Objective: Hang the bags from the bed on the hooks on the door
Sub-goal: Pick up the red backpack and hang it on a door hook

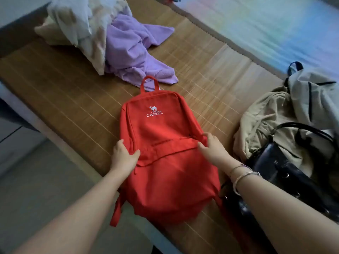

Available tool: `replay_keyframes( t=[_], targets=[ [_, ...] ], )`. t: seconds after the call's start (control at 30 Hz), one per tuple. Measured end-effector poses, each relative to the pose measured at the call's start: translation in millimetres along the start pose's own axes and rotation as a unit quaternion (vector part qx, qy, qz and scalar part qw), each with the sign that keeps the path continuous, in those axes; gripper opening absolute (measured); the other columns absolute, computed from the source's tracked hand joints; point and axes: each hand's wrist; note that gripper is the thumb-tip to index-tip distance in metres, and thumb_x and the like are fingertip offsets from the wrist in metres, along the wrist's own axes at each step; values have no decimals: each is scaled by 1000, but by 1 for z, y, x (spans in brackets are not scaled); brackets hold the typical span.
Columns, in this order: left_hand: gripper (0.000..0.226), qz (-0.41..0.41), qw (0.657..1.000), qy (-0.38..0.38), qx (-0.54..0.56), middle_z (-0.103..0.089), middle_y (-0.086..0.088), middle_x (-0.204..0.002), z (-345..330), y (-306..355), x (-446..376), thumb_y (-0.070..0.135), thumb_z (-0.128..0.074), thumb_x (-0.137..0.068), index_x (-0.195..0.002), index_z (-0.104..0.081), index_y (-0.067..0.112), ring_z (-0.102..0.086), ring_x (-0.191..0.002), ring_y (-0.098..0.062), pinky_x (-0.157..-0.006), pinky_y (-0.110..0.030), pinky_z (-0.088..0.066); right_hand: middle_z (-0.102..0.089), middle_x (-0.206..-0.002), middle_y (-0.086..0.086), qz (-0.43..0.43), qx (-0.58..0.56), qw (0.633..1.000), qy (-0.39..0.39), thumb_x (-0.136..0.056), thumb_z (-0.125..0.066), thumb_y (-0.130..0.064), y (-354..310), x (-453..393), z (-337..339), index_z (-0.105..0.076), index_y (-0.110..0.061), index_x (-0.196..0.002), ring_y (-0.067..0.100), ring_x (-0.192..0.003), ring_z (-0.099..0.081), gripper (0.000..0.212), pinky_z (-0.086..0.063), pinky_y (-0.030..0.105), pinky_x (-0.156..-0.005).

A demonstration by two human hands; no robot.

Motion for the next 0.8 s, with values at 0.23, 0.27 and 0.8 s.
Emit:
replay_keyframes(
  t=[0.23, 0.27, 0.8],
  targets=[
    [63, 54, 997, 30, 55, -60, -14, -120, -16, -4, -39, 16, -63, -83, -137, -34, 2, -54, -117, -31, -102, -39, -38, -51, -134, 21, -56, -47, 996, 48, -87, -55, -31, -2, -35, -20, -31, -10, -139, 39, -127, -43, 61, -37, 44, -105],
    [59, 56, 996, 27, 61, -65, -12, -107, -17, 0, -41, 13, -61, -84, -136, -35, 2, -59, -108, -29, -99, -38, -41, -52, -132, 21, -64, -46, 995, 55, -87, -56, -33, -3, -37, -19, -31, -10, -138, 39, -127, -42, 61, -37, 44, -104],
    [32, -106, 970, -83, 203, -64, -4, -90, 3, 125, 91, 36, -56, -90, -103, -64, 9, -60, -87, -20, -84, -31, -46, -70, -76, -5, 127, -364, 922, 20, -83, -53, 0, -25, 101, 59, -71, -24, -73, 8, -72, -62, 32, -49, 34, -76]
  ],
)
Point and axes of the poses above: each hand's wrist, its own x-axis away from the middle knuckle, its own z-axis out of the back of the hand, y = z × x
